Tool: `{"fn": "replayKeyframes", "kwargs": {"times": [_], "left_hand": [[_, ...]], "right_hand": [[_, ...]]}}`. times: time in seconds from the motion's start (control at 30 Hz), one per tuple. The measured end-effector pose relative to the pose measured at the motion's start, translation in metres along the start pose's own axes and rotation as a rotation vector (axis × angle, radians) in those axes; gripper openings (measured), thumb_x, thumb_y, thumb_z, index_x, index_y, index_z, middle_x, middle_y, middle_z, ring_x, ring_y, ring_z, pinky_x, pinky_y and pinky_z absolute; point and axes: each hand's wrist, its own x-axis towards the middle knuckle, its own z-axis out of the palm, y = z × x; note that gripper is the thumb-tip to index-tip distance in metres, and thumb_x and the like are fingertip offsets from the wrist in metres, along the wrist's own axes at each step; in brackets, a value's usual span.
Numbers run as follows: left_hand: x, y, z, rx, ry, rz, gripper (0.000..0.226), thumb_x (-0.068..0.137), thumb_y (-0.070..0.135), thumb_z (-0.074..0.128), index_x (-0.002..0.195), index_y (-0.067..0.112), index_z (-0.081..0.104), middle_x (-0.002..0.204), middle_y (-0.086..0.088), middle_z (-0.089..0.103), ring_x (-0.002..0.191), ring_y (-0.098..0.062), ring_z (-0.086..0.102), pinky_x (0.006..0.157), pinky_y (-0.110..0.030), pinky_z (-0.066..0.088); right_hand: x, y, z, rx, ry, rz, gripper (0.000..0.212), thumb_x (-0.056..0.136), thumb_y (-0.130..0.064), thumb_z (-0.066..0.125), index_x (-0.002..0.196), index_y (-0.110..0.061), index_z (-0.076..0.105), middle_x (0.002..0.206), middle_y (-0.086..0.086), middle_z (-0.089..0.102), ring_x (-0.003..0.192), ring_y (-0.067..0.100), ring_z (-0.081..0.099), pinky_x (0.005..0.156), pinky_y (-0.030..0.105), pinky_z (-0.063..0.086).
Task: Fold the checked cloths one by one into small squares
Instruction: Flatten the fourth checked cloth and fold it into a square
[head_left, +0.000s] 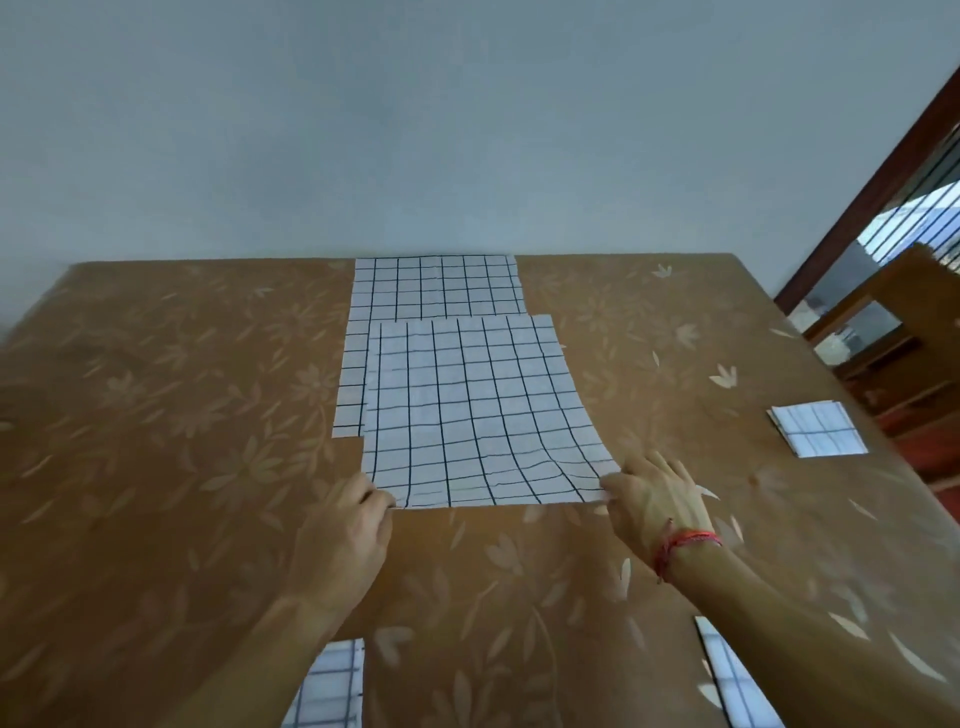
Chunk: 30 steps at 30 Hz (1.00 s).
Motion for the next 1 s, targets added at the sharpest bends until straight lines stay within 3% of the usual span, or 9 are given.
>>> {"fn": "replayKeyframes", "kwargs": {"times": [0.1, 0.23, 0.33, 0.4, 0.47, 0.57, 0.73, 0.87, 1.0], "left_hand": [[-0.018, 0.017, -0.019, -0.043, -0.014, -0.02, 0.012, 0.083, 0.008, 0.069, 0.08, 0.019, 0.064, 0.079, 0.011, 0.054, 0.066, -0.01, 0.051, 0.055, -0.028, 0.047], [-0.04, 0.039, -0.042, -0.052, -0.032, -0.081, 0.019, 0.086, 0.014, 0.063, 0.079, 0.027, 0.051, 0.066, 0.012, 0.051, 0.058, -0.01, 0.05, 0.05, -0.033, 0.046], [-0.059, 0.056, -0.054, -0.103, -0.061, -0.105, 0.024, 0.084, 0.006, 0.062, 0.078, 0.027, 0.051, 0.067, 0.013, 0.054, 0.061, -0.009, 0.053, 0.051, -0.033, 0.047], [-0.073, 0.065, -0.059, -0.142, -0.069, -0.11, 0.022, 0.082, 0.001, 0.064, 0.08, 0.022, 0.059, 0.073, 0.013, 0.058, 0.066, -0.01, 0.056, 0.054, -0.026, 0.043], [-0.084, 0.068, -0.061, -0.14, -0.075, -0.111, 0.017, 0.084, 0.002, 0.066, 0.085, 0.02, 0.066, 0.08, 0.014, 0.06, 0.072, -0.009, 0.057, 0.059, -0.022, 0.041], [-0.098, 0.07, -0.062, -0.145, -0.08, -0.12, 0.013, 0.085, 0.005, 0.066, 0.086, 0.017, 0.07, 0.083, 0.014, 0.059, 0.074, -0.01, 0.058, 0.062, -0.026, 0.046], [-0.104, 0.071, -0.066, -0.135, -0.076, -0.141, 0.01, 0.085, 0.005, 0.067, 0.082, 0.013, 0.07, 0.077, 0.012, 0.057, 0.068, -0.009, 0.052, 0.059, -0.021, 0.039], [-0.1, 0.07, -0.065, -0.164, -0.092, -0.176, 0.009, 0.087, 0.006, 0.065, 0.087, 0.014, 0.07, 0.081, 0.01, 0.061, 0.073, -0.012, 0.058, 0.063, -0.031, 0.049], [-0.085, 0.063, -0.063, -0.184, -0.074, -0.204, 0.009, 0.089, 0.007, 0.064, 0.088, 0.015, 0.068, 0.08, 0.012, 0.056, 0.071, -0.009, 0.055, 0.061, -0.024, 0.043]], "right_hand": [[-0.026, 0.007, -0.012, 0.089, -0.034, 0.1, 0.015, 0.059, -0.013, 0.077, 0.062, -0.027, 0.073, 0.067, -0.003, 0.06, 0.074, 0.028, 0.059, 0.065, 0.036, 0.047], [-0.059, 0.012, -0.035, 0.206, -0.082, 0.218, 0.01, 0.074, -0.02, 0.067, 0.074, -0.028, 0.072, 0.077, -0.003, 0.065, 0.092, 0.026, 0.059, 0.082, 0.034, 0.042], [-0.083, 0.013, -0.056, 0.276, -0.105, 0.256, 0.006, 0.077, -0.025, 0.068, 0.08, -0.028, 0.072, 0.09, 0.0, 0.063, 0.098, 0.025, 0.059, 0.08, 0.031, 0.043], [-0.099, 0.013, -0.061, 0.307, -0.143, 0.281, 0.007, 0.077, -0.027, 0.069, 0.082, -0.03, 0.071, 0.096, 0.0, 0.062, 0.1, 0.025, 0.058, 0.076, 0.028, 0.044], [-0.113, 0.012, -0.064, 0.334, -0.163, 0.308, 0.008, 0.077, -0.026, 0.067, 0.083, -0.032, 0.07, 0.096, 0.0, 0.06, 0.094, 0.024, 0.06, 0.07, 0.027, 0.047], [-0.126, 0.011, -0.068, 0.352, -0.136, 0.288, 0.011, 0.077, -0.02, 0.063, 0.078, -0.028, 0.071, 0.095, 0.005, 0.063, 0.082, 0.028, 0.063, 0.063, 0.028, 0.049], [-0.133, 0.012, -0.072, 0.387, -0.181, 0.302, 0.012, 0.078, -0.026, 0.064, 0.08, -0.03, 0.075, 0.094, 0.002, 0.069, 0.083, 0.026, 0.064, 0.065, 0.026, 0.05], [-0.129, 0.019, -0.069, 0.496, -0.232, 0.322, 0.008, 0.078, -0.03, 0.071, 0.085, -0.031, 0.075, 0.09, -0.009, 0.071, 0.09, 0.017, 0.064, 0.076, 0.024, 0.048], [-0.118, 0.022, -0.066, 0.712, -0.215, 0.399, 0.015, 0.07, -0.024, 0.082, 0.069, -0.03, 0.069, 0.074, -0.015, 0.069, 0.085, 0.009, 0.063, 0.073, 0.019, 0.041]]}}
